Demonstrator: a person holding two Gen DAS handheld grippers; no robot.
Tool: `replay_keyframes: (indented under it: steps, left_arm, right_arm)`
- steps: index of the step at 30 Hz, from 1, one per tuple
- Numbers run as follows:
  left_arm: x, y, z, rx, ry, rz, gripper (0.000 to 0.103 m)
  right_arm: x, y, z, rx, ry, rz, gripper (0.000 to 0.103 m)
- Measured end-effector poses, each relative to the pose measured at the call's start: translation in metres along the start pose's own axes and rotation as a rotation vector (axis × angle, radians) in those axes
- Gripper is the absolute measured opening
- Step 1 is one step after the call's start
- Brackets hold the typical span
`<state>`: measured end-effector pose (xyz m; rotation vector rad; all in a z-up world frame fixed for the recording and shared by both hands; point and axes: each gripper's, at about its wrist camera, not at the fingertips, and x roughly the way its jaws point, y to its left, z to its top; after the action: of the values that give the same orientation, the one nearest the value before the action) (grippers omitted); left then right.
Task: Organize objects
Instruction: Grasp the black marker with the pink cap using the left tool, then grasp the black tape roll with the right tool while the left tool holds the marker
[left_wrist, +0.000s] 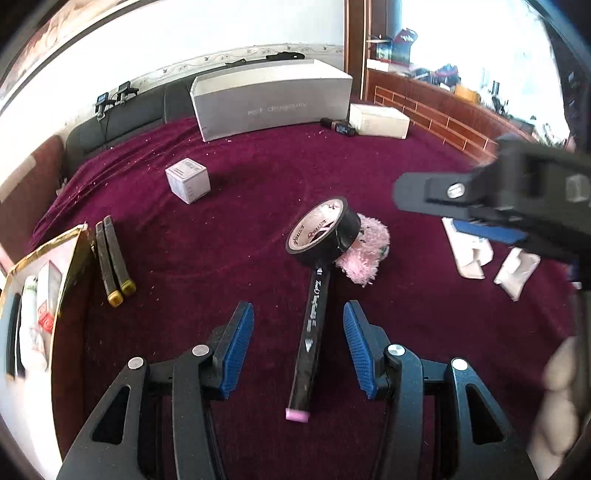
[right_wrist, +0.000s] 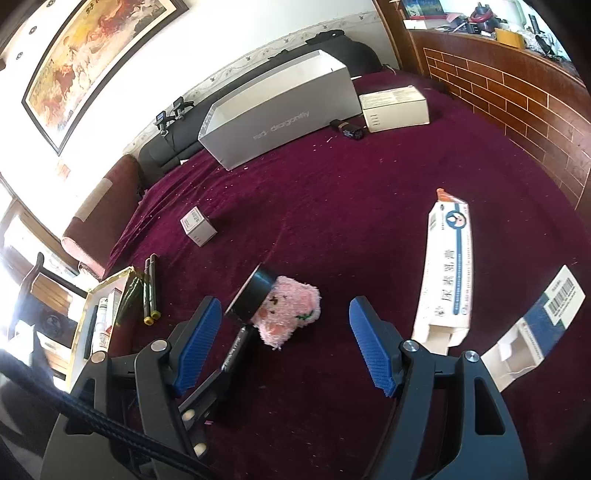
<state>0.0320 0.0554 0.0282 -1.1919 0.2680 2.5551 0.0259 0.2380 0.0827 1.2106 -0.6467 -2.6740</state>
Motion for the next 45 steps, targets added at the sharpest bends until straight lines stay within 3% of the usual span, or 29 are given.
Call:
replay_keyframes:
  steps: [5,7,9,17,24,26,30,32,33,34,40,45]
  left_arm:
    - [0.021,0.0,-0.007,-0.01,0.047,-0.005,0.042]
    - [0.018,0.005,-0.008,-0.013,0.035,-0.023,0.016]
    - [0.016,0.013,-0.01,-0.037,0.049,-0.05,0.011]
    - [-0.01,0.058,-0.035,-0.154,0.068,-0.079,0.011]
    - [-0.006,0.077,-0.041,-0.232,0.081,-0.093,0.012]
    - [-0.005,0.071,-0.04,-0.211,0.071,-0.07,0.015]
    - [-0.004,0.062,-0.038,-0.199,0.055,-0.071,0.033]
    - [-0.005,0.061,-0.038,-0.196,0.054,-0.065,0.032]
    - [-0.006,0.063,-0.039,-0.205,0.05,-0.077,0.017]
    - [-0.006,0.066,-0.04,-0.215,0.054,-0.091,0.011]
    - [-0.031,0.085,-0.058,-0.297,0.014,-0.146,0.011]
    - [-0.057,0.097,-0.069,-0.305,-0.028,-0.135,0.011]
  right_arm:
    - [0.004,-0.004,0.001,0.009,0.01,-0.004,0.072]
    - [0.006,-0.003,0.001,0.002,0.018,-0.007,0.072]
    - [0.008,-0.001,0.001,-0.003,0.024,-0.01,0.072]
    - [0.033,0.024,0.021,-0.067,0.115,0.011,0.072]
    - [0.059,0.058,0.024,-0.115,0.225,0.108,0.073]
    - [0.068,0.07,0.019,-0.173,0.244,0.082,0.073]
    - [0.082,0.081,0.016,-0.223,0.266,0.041,0.073]
    - [0.084,0.083,0.014,-0.244,0.257,0.014,0.073]
    - [0.084,0.083,0.015,-0.252,0.252,0.008,0.073]
    - [0.083,0.084,0.014,-0.267,0.246,0.003,0.073]
    - [0.08,0.097,0.012,-0.415,0.218,-0.047,0.073]
    - [0.089,0.127,-0.005,-0.593,0.208,-0.058,0.072]
